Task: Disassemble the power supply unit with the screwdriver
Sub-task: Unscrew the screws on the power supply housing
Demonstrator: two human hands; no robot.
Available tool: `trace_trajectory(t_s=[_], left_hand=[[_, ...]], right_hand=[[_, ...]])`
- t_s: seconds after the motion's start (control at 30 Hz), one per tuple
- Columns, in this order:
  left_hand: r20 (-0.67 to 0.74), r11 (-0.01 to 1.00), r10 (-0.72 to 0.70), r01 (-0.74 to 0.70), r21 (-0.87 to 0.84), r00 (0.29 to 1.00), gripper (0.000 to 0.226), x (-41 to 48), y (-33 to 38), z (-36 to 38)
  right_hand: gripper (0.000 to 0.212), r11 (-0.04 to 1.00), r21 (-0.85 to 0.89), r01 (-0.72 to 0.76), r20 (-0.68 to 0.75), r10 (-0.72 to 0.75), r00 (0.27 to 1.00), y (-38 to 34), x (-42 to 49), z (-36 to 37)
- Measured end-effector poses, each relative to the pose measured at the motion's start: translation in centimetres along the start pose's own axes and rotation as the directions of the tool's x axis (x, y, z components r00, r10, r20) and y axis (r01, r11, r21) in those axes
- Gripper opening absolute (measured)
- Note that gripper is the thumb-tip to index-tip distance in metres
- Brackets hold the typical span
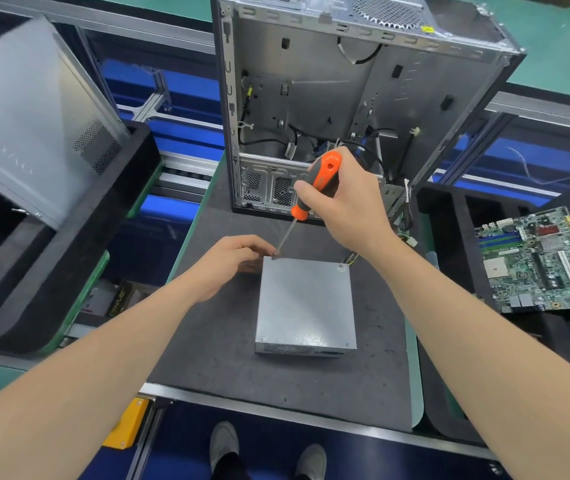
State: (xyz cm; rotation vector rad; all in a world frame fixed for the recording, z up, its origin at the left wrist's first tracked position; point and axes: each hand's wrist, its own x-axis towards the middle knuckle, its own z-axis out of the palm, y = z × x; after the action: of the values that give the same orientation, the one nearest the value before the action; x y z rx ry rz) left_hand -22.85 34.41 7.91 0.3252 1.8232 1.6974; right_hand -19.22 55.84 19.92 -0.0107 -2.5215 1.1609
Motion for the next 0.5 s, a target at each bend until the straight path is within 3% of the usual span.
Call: trace_trajectory(t_s=[0.1,0.27,0.5], left_hand=[[0.004,1.000,0.000,0.000,0.002,1.000,0.040,-0.1,0.0,0.0],[0.012,1.000,0.000,0.000,0.016,1.000,0.040,-0.1,0.2,-0.1],[0.033,0.993,0.012,-0.016,0.117,0.999,0.043,-0.1,0.5,-0.5]], right_hand=[[0.032,0.998,-0.054,0.024,0.044,-0.021,0.999,-0.4,-0.1,-0.1],[0.034,0.992,-0.065,0.107,0.243,-0.088,0.966,-1.9,0.5,-1.0],[0.040,0.973,-0.205,0.104,0.204,-0.061,0.977,-3.0,1.5,-0.8]])
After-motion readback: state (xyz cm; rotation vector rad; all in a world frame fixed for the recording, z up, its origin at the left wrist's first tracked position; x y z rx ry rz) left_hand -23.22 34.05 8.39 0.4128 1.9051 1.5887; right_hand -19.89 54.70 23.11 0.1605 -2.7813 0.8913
